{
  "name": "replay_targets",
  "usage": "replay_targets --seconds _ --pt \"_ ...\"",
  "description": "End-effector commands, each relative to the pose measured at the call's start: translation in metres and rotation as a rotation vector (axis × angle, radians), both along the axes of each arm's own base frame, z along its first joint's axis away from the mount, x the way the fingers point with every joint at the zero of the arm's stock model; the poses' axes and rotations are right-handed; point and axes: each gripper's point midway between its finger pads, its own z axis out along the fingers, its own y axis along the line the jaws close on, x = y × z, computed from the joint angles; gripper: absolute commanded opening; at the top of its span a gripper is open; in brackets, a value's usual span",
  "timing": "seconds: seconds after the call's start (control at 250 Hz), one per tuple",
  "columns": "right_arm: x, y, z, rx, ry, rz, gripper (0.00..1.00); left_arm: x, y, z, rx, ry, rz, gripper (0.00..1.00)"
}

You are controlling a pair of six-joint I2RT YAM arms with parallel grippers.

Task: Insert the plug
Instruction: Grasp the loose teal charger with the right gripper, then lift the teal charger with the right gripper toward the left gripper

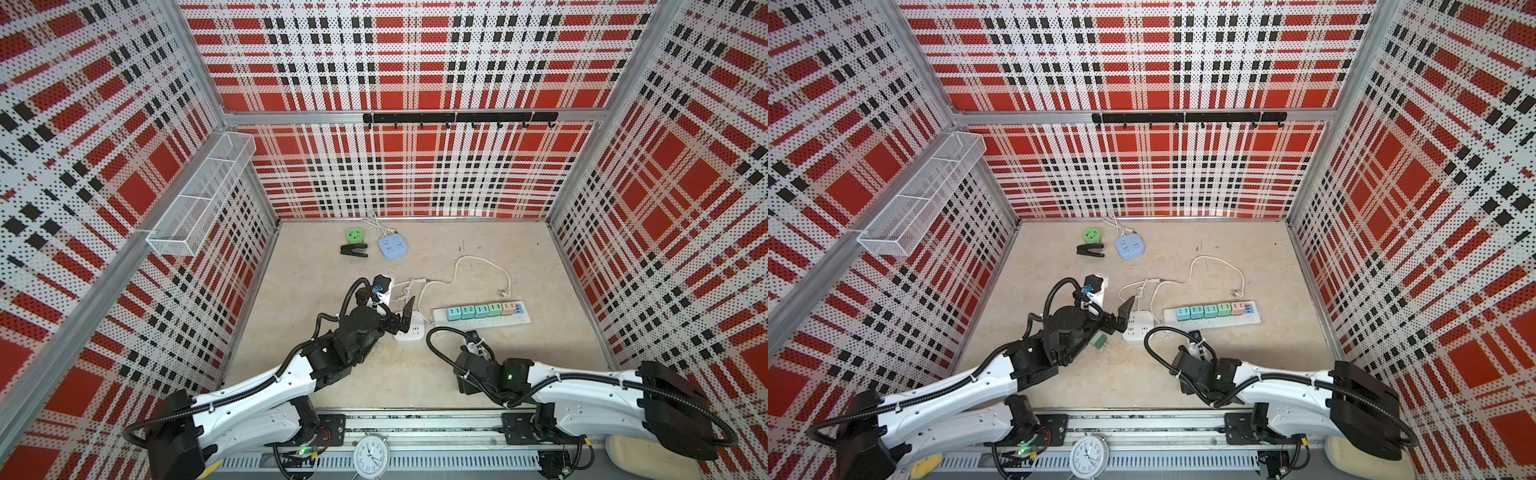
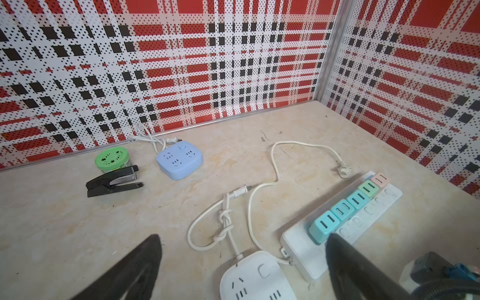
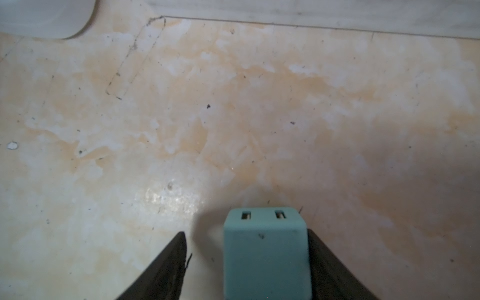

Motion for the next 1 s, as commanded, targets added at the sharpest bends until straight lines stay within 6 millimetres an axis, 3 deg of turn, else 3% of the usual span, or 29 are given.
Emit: replay_targets --seconds 0.0,0.248,0.368,0.556,0.748,0.872,0.996 --pt "0.001 0.002 0.001 0.012 -0.005 -0.009 0.65 0.003 0.004 0.007 -0.012 -0.019 0.026 0.99" --pt "0.0 -0.004 -0.01 -0.007 -0.008 -0.027 0.5 0.004 0.004 0.005 -0.009 -0.014 0.025 0.99" --pt "0.0 -0.006 -0.015 -0.006 -0.008 -0.03 0.37 0.005 0.004 0.004 -0.012 -0.01 0.031 0.99" --pt "0.006 -0.001 -0.005 0.025 -0.06 -0.009 0.27 0.011 0.01 0.001 -0.069 0.017 0.048 0.99" --pt "0.031 0.013 0.035 0.063 -0.247 0.049 0.23 0.023 0.026 -0.005 -0.203 0.098 0.06 0.99" --pt "0.051 0.03 0.078 0.087 -0.416 0.114 0.2 0.019 0.03 -0.002 -0.197 0.092 0.043 0.99" --pt "0.066 0.052 0.125 0.111 -0.637 0.237 0.1 0.013 0.026 0.006 -0.203 0.082 0.002 0.99"
